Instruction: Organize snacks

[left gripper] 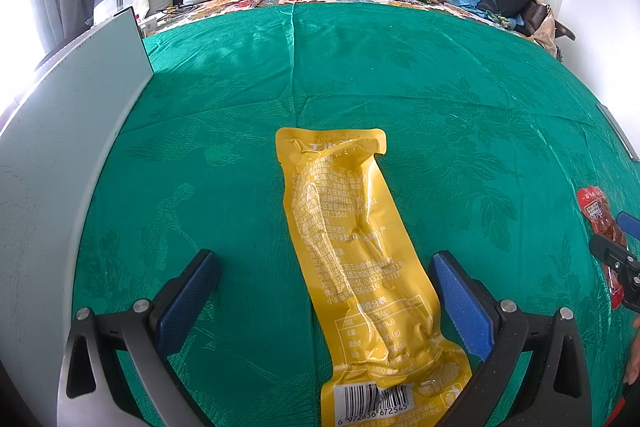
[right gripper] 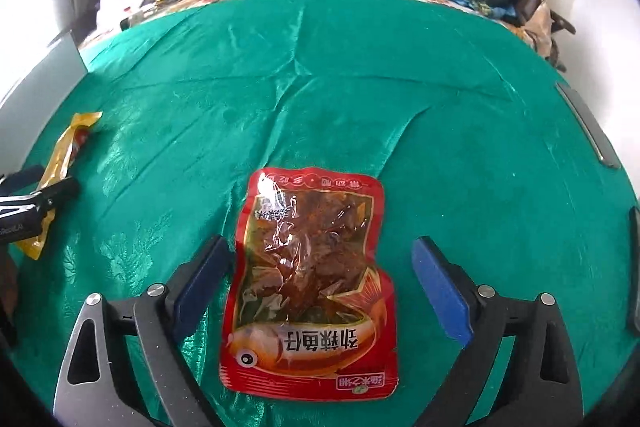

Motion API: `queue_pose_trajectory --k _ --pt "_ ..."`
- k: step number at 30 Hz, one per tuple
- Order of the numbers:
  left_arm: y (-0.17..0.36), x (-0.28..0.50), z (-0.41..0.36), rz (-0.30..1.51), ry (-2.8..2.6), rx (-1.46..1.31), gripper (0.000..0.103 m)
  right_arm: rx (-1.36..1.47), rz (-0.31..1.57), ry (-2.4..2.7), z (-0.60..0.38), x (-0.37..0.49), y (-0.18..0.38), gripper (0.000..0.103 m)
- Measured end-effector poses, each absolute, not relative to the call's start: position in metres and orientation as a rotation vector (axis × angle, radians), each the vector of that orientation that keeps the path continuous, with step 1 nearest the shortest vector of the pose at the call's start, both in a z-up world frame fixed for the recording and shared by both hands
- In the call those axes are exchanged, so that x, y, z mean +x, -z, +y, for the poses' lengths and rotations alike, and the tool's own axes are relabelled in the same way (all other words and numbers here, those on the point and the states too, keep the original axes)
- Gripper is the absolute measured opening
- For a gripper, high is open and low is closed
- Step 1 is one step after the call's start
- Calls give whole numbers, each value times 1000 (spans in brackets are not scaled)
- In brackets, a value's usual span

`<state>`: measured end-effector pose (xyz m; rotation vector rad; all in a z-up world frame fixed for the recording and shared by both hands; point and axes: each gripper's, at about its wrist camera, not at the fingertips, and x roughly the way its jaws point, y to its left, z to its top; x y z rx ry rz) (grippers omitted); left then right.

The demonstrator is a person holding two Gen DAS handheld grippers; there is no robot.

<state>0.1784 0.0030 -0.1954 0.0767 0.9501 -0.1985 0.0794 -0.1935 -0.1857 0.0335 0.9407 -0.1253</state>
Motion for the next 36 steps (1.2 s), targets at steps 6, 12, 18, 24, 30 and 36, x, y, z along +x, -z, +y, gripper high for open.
queue_pose_trajectory --k 6,12,18,24,30,36 --pt "195 178 3 950 198 77 103 35 937 137 -184 89 191 95" --pt "196 178 3 950 198 76 103 34 937 137 -185 87 191 95" --pt "196 178 3 950 198 76 103 34 936 137 -184 87 191 95" --pt "196 178 3 950 197 76 103 34 936 137 -185 87 191 95" --pt "196 178 3 950 197 76 103 35 936 138 -185 87 191 95" --pt "196 178 3 950 196 76 103 34 936 139 -184 87 191 95"
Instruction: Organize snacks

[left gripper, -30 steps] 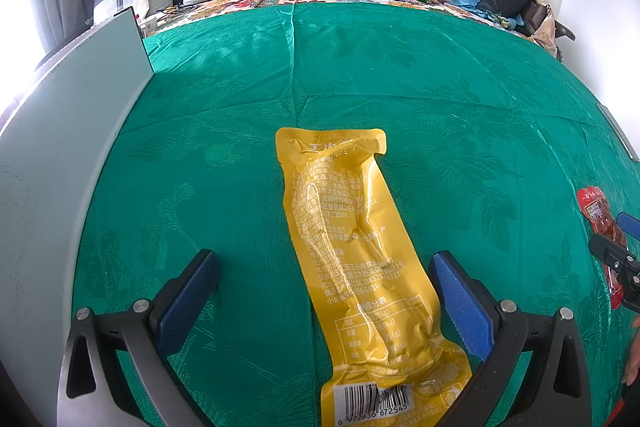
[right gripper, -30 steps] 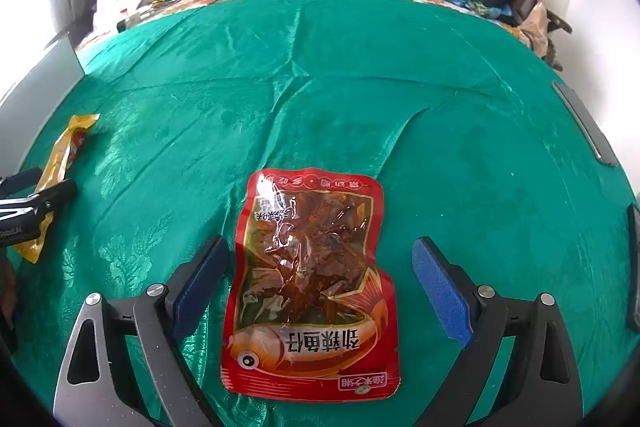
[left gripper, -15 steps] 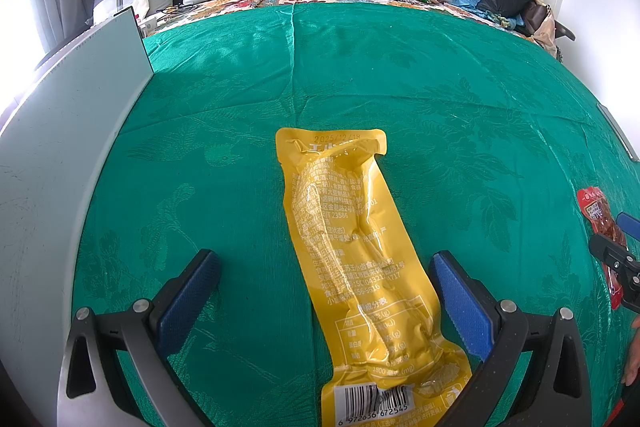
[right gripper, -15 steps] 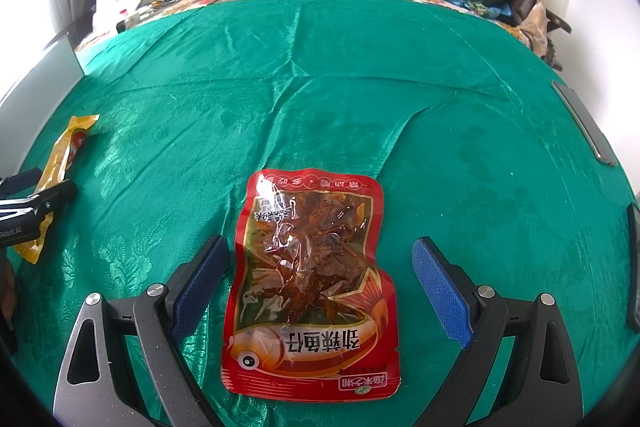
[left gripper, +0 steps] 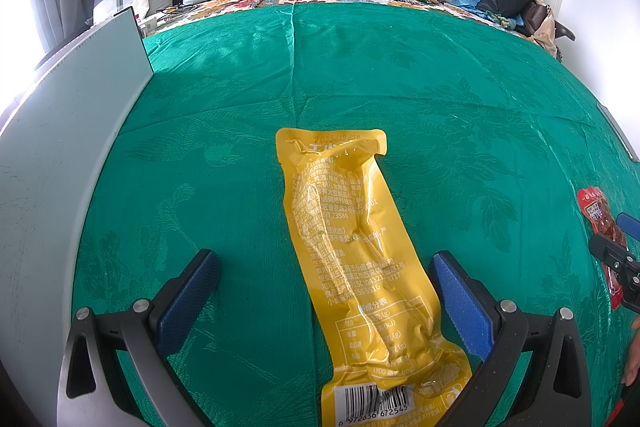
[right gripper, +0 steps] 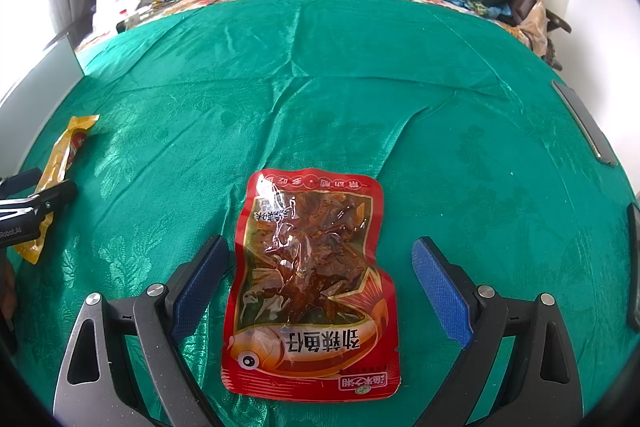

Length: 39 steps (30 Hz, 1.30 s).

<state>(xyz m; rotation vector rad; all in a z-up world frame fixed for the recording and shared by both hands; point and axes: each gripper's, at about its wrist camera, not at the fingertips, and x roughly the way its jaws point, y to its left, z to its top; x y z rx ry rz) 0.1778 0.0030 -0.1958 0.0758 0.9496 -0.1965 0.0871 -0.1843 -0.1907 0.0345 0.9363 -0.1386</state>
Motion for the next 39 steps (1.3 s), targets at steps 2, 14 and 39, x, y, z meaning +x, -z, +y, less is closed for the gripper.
queue_pose_trajectory --k 2,14,39 --pt "196 178 3 950 196 76 103 34 936 139 -185 87 191 95" --pt "195 186 2 962 243 107 103 65 1017 38 -197 87 186 95" --pt "136 112 44 1057 345 -183 48 300 1203 -46 -228 66 139 57"
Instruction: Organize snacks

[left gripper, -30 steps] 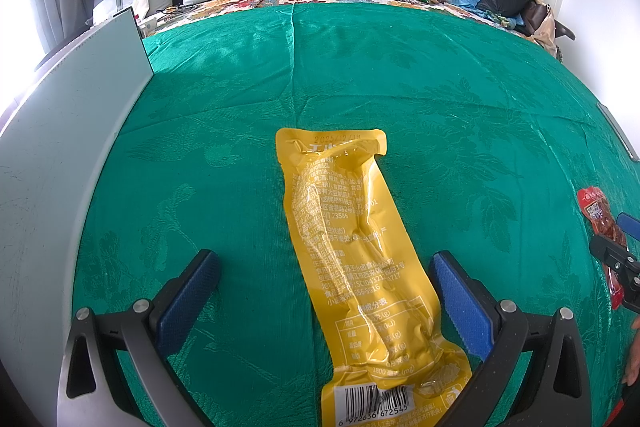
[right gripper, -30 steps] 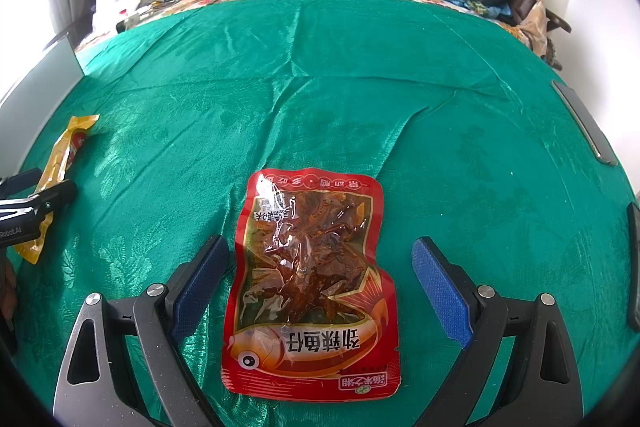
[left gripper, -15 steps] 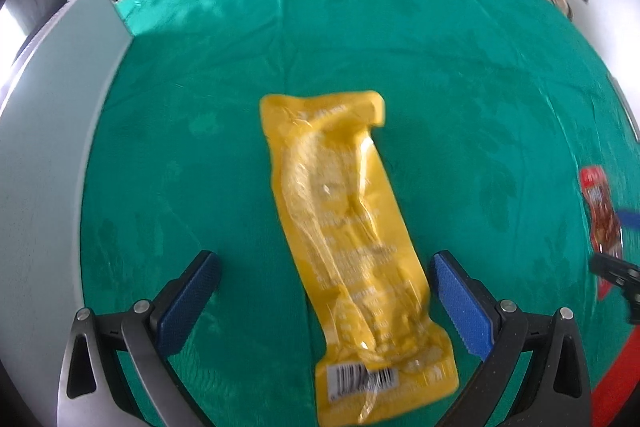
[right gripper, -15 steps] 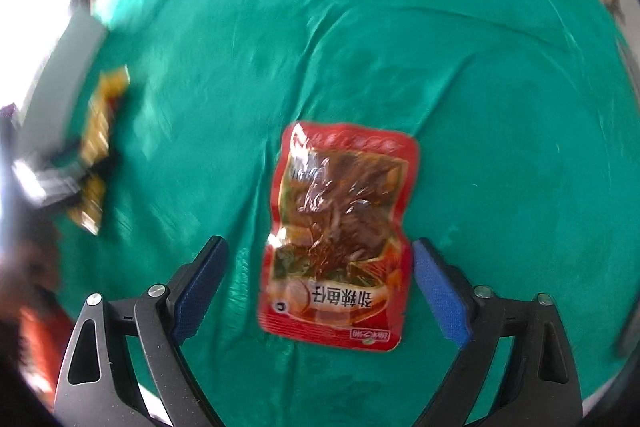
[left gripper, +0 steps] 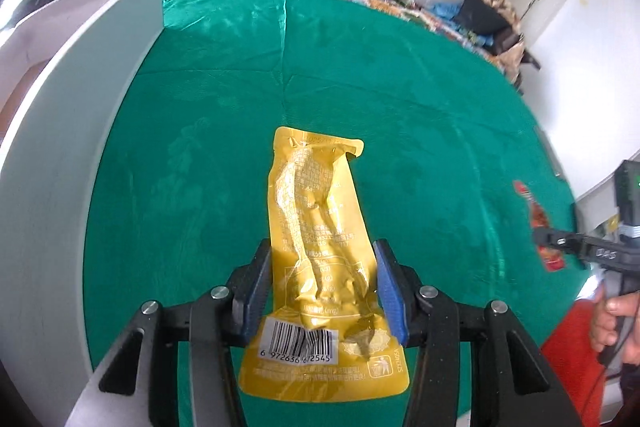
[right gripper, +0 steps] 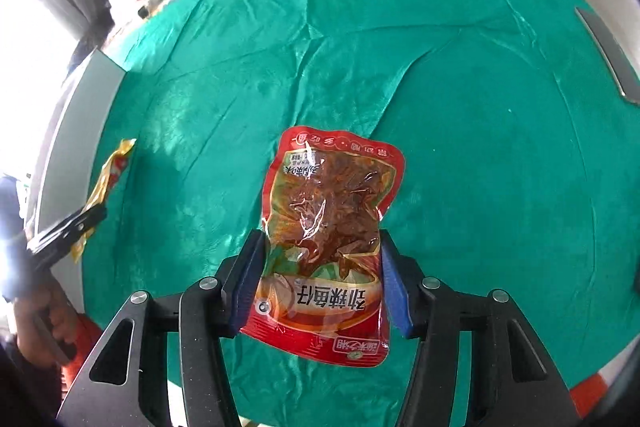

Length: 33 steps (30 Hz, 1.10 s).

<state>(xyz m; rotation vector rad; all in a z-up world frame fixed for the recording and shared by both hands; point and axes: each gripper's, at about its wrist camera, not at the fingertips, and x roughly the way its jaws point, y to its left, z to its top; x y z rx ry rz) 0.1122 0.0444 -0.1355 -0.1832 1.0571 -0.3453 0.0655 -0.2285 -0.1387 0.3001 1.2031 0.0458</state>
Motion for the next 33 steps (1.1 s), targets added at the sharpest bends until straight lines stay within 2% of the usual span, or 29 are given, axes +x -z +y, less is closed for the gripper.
queue_pose_trajectory --k 9,19,24,28,33 --pt "133 84 59 1034 324 -230 48 293 1150 -135 -191 58 118 58" --pt "87 67 88 922 378 -393 48 255 1114 -198 -158 55 111 58" --pt "35 65 145 816 353 -470 48 224 1041 -285 -118 69 70 58" --pt "3 61 215 757 249 -480 48 183 958 -442 -48 89 18 58" --pt "4 51 301 749 -13 -378 49 173 920 -654 61 111 -19 60"
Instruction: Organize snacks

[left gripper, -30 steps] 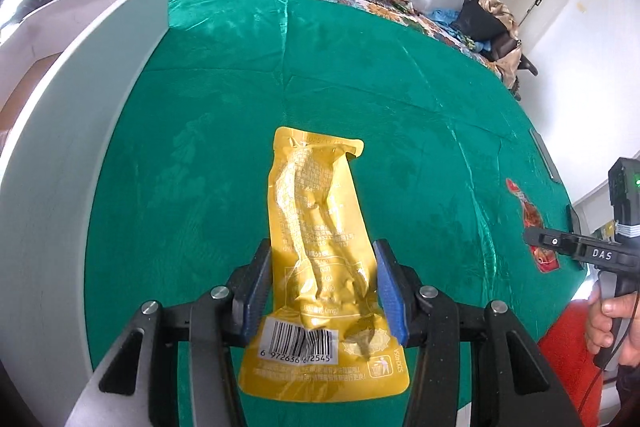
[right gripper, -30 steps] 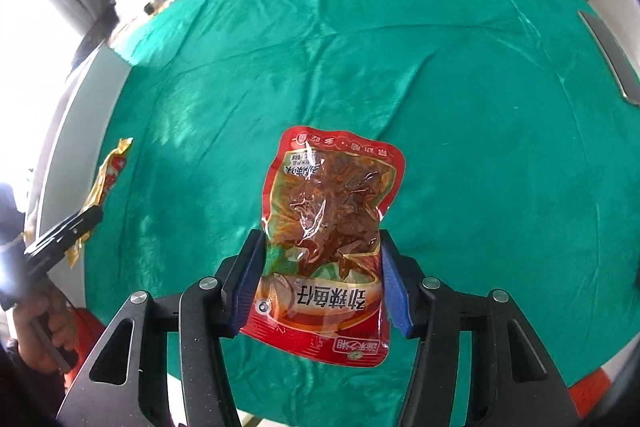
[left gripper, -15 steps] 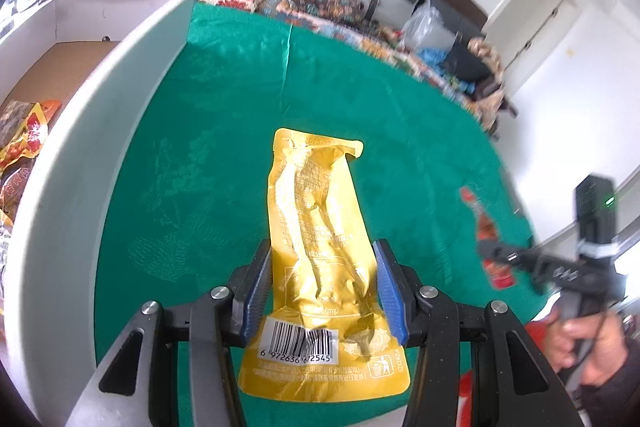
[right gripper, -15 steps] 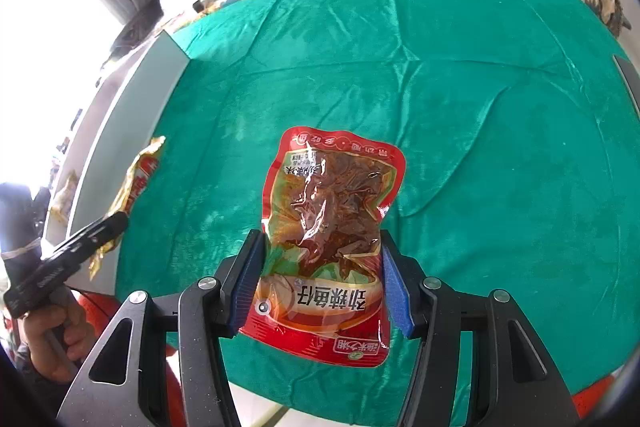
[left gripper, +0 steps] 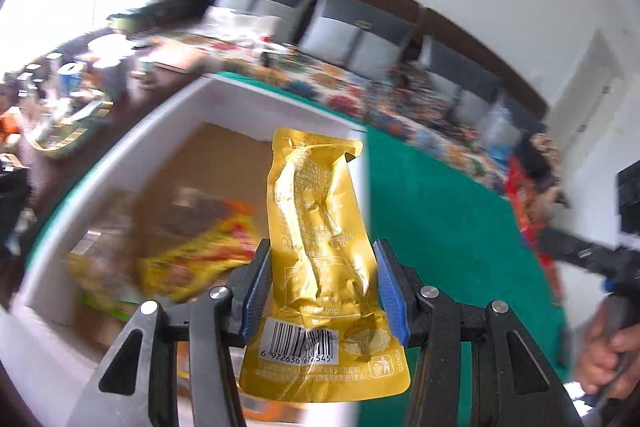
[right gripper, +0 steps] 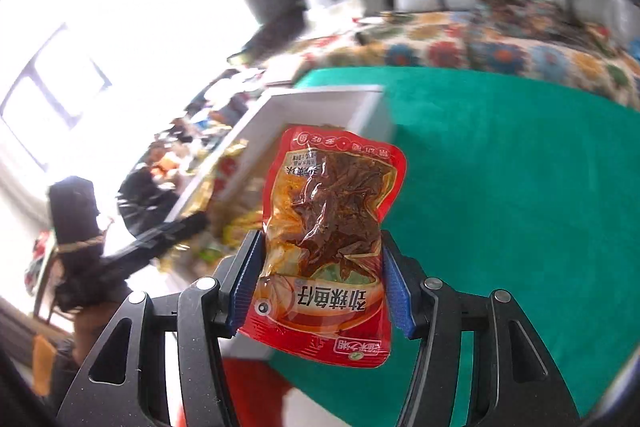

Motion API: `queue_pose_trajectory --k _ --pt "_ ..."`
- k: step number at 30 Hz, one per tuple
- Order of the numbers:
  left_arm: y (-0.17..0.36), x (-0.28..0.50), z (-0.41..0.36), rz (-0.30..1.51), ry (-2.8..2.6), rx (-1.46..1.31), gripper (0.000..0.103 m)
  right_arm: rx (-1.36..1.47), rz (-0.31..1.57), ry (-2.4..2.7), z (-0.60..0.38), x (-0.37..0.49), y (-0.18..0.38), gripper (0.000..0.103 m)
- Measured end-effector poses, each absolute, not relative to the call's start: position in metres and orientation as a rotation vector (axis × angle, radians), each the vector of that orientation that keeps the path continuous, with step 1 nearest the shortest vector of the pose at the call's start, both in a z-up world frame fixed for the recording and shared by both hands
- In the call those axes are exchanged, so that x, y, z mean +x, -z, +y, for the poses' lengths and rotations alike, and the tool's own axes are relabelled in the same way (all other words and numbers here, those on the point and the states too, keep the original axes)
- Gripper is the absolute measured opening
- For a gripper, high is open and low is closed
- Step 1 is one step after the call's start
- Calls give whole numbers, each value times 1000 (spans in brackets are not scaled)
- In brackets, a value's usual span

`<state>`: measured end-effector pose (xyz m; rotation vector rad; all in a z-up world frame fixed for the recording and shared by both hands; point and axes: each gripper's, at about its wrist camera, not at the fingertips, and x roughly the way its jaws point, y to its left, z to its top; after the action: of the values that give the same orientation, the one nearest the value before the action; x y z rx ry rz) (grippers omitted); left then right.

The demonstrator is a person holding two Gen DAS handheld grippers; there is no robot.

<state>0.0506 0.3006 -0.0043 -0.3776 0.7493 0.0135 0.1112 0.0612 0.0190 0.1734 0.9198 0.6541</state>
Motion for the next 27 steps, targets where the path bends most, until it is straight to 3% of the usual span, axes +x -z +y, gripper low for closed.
queue_pose_trajectory --k 2,3,4,7,15,17,27 --pt "18 46 327 761 -102 -367 52 179 923 -717 100 119 -20 65" --pt "25 42 336 771 -138 -362 54 190 928 -748 124 124 -18 72" --pt "32 38 345 782 -168 -359 62 197 932 -763 136 127 -15 78" --pt "47 20 358 779 -227 -348 82 192 991 -764 172 139 4 77" --pt "32 -6 341 715 -379 -176 95 100 1009 -682 167 140 26 77" --pt "24 -9 333 696 -438 -140 103 40 988 -665 168 133 27 77" --pt "2 -24 323 667 -545 -127 103 -139 954 -661 191 102 22 78"
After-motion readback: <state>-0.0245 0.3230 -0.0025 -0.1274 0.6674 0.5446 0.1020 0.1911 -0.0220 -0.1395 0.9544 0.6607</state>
